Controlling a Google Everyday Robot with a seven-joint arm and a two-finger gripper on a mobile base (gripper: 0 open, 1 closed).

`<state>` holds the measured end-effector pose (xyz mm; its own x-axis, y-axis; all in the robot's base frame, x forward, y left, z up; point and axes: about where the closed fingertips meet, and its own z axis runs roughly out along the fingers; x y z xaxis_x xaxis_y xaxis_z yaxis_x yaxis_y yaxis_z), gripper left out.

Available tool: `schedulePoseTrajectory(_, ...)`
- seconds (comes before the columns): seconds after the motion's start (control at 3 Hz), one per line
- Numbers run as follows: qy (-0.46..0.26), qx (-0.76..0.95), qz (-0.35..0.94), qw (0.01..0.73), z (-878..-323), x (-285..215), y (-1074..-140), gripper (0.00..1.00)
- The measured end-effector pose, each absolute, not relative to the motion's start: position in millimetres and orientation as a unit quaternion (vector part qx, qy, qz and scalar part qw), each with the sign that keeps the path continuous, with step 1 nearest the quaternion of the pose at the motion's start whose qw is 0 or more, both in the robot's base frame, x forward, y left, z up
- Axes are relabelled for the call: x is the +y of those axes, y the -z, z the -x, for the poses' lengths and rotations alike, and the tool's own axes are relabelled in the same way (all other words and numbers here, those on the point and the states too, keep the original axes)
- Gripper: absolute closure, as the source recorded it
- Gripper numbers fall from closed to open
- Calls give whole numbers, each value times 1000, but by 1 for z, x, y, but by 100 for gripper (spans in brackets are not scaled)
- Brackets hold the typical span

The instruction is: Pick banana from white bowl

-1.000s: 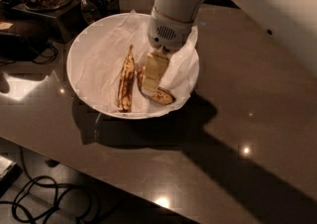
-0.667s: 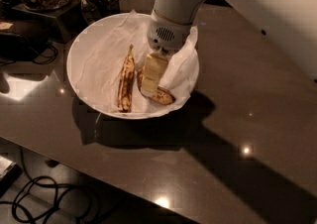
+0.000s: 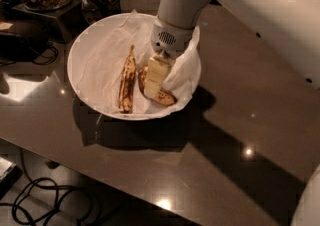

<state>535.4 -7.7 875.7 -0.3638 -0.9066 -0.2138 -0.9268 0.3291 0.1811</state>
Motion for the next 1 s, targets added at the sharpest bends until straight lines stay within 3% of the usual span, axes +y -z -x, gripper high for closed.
schedulePoseTrajectory(0.67, -143, 824, 549, 11, -541, -6, -854, 47)
schedulePoseTrajectory(1.0, -142, 821, 553, 4, -542, -3, -844, 66)
